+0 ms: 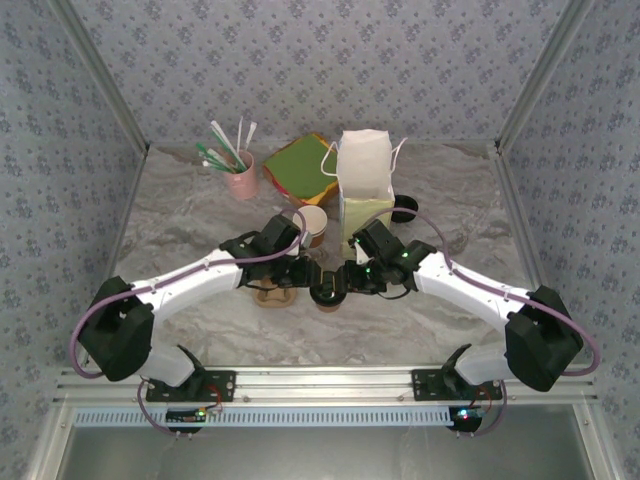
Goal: Pack the takeout coffee
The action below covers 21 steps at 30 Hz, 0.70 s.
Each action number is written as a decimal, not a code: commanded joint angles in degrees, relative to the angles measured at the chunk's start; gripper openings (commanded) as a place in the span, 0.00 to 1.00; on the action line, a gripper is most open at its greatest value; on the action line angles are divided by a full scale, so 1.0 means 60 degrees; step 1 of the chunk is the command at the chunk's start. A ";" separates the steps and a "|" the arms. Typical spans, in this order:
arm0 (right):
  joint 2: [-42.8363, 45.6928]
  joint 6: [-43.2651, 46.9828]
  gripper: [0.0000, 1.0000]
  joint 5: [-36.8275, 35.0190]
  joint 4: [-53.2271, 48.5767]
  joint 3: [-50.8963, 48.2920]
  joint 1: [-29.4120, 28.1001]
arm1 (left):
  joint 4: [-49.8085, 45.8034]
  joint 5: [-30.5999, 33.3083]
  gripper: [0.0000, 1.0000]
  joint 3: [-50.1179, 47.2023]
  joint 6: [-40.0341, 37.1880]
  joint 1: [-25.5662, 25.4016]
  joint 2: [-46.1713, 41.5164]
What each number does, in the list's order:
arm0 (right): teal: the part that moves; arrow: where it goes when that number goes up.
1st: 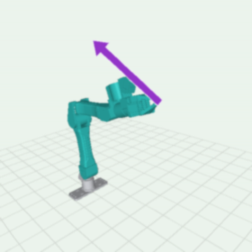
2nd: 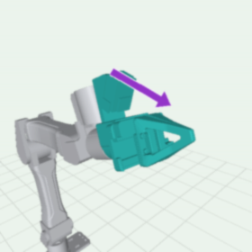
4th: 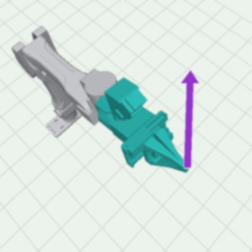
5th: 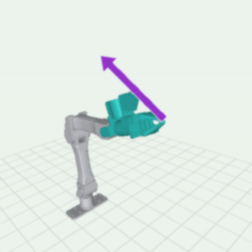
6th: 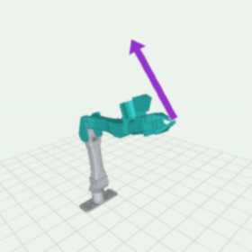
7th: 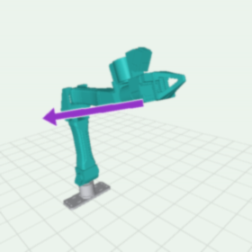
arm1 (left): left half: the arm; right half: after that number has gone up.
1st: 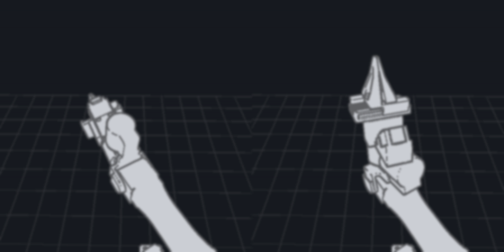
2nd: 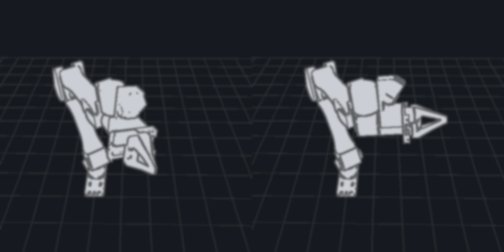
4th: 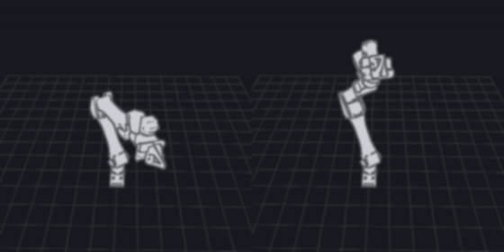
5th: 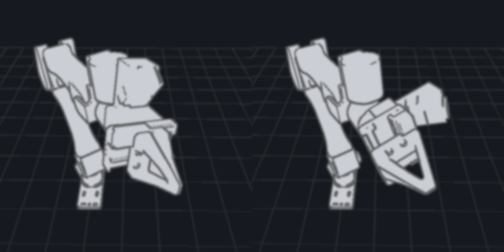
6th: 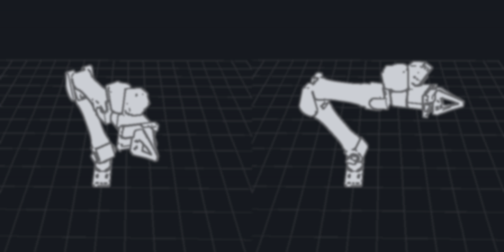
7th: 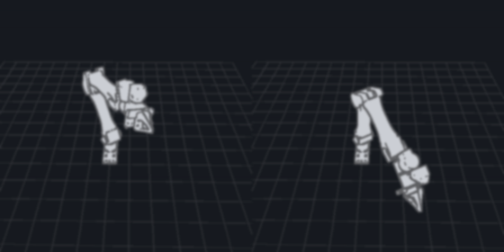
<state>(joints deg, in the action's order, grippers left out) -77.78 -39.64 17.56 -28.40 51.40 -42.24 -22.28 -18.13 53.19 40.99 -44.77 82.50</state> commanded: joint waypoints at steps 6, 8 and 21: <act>-0.0147 -0.0022 0.34 -0.0506 -0.0603 -0.0288 -0.0080 | -0.1296 0.0130 0.36 0.0467 0.0050 -0.0153 -0.0169; -0.0136 -0.0029 0.34 -0.0554 -0.0642 -0.0286 -0.0079 | -0.1244 -0.0249 0.41 0.0888 0.0128 -0.0126 -0.0324; -0.0178 -0.0103 0.34 -0.0598 -0.0598 -0.0257 -0.0069 | -0.1680 -0.0267 0.46 0.0502 0.0186 -0.0688 -0.0872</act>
<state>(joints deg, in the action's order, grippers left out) -77.73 -39.66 17.34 -28.32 51.40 -42.30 -28.97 -19.84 57.91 41.67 -47.92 78.50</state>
